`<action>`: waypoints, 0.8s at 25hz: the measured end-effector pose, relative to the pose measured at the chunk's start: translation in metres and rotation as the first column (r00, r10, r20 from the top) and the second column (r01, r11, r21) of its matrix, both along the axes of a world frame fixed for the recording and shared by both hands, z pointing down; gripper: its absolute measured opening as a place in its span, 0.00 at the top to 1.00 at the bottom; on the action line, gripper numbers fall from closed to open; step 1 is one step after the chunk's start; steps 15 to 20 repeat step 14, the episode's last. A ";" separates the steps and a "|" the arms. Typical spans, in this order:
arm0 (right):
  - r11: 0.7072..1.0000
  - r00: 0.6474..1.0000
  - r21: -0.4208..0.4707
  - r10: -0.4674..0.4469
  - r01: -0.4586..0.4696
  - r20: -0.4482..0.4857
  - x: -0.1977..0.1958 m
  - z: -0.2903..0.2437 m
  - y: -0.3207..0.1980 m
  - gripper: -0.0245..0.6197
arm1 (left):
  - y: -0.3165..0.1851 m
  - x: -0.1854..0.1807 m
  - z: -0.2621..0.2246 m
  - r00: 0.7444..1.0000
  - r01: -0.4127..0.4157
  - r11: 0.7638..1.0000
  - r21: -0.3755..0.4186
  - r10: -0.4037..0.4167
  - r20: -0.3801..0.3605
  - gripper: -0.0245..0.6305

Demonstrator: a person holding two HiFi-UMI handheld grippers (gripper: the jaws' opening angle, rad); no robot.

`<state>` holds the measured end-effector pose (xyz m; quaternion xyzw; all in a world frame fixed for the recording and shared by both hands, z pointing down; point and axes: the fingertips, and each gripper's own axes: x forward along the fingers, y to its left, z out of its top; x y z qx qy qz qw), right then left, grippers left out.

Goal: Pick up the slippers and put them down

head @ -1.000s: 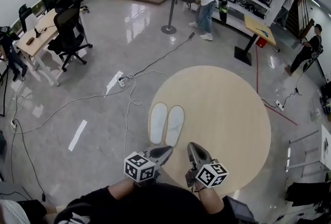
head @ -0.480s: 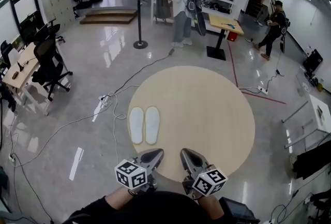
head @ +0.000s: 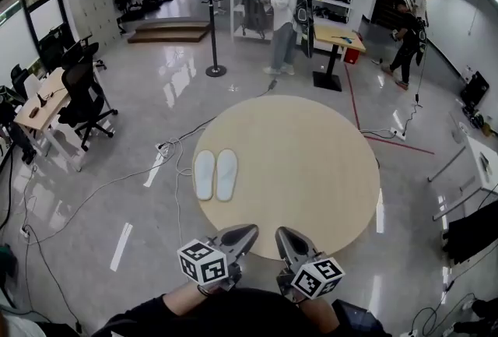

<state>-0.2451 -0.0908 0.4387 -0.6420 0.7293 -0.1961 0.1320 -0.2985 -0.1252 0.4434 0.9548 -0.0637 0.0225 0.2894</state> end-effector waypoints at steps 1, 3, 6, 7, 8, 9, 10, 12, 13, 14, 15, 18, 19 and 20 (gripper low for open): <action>1.000 1.000 0.000 0.001 -0.001 0.001 -0.002 0.001 0.007 0.94 | 0.007 -0.002 0.001 1.000 0.001 1.000 -0.003 -0.001 0.004 0.93; 1.000 1.000 0.000 0.006 -0.006 0.000 -0.005 0.001 0.019 0.94 | 0.020 -0.004 0.001 1.000 -0.005 1.000 0.000 0.005 0.015 0.93; 0.999 0.999 0.011 0.036 -0.036 -0.012 -0.006 -0.001 0.036 0.94 | 0.041 -0.007 0.001 0.999 -0.024 1.000 0.017 0.023 0.039 0.93; 0.999 0.999 0.014 0.047 -0.047 -0.015 -0.006 -0.002 0.040 0.94 | 0.047 -0.008 0.002 0.998 -0.027 0.999 0.018 0.027 0.048 0.93; 0.998 0.998 0.017 0.053 -0.053 -0.016 -0.006 -0.002 0.043 0.94 | 0.051 -0.010 0.003 0.998 -0.026 1.000 0.017 0.025 0.057 0.93; 0.998 0.998 0.017 0.053 -0.053 -0.017 -0.008 -0.002 0.046 0.94 | 0.054 -0.013 0.004 0.998 -0.020 1.000 0.014 0.019 0.064 0.93; 0.999 0.999 0.018 0.049 -0.049 -0.022 -0.011 -0.002 0.047 0.94 | 0.054 -0.016 0.006 0.998 -0.009 1.000 0.010 0.009 0.069 0.93; 0.999 0.999 0.018 0.032 -0.032 -0.035 -0.019 -0.001 0.047 0.94 | 0.053 -0.024 0.008 0.997 0.016 1.000 -0.002 -0.015 0.072 0.93; 1.000 0.999 0.017 0.022 -0.022 -0.041 -0.024 0.000 0.046 0.94 | 0.052 -0.029 0.010 0.997 0.028 1.000 -0.009 -0.027 0.073 0.93; 1.000 0.999 0.017 0.012 -0.011 -0.047 -0.029 0.000 0.045 0.94 | 0.050 -0.033 0.011 0.997 0.040 0.999 -0.016 -0.039 0.073 0.93; 1.000 0.999 0.017 0.012 -0.011 -0.047 -0.029 0.000 0.045 0.94 | 0.050 -0.033 0.011 0.997 0.040 0.999 -0.016 -0.039 0.073 0.93; 1.000 0.999 0.017 0.012 -0.011 -0.047 -0.029 0.000 0.045 0.94 | 0.050 -0.033 0.011 0.997 0.040 0.999 -0.016 -0.039 0.073 0.93; 1.000 0.999 0.017 0.012 -0.011 -0.047 -0.029 0.000 0.045 0.94 | 0.050 -0.033 0.011 0.997 0.040 0.999 -0.016 -0.039 0.073 0.93; 1.000 0.999 0.017 0.012 -0.011 -0.047 -0.029 0.000 0.045 0.94 | 0.050 -0.033 0.011 0.997 0.040 0.999 -0.016 -0.039 0.073 0.93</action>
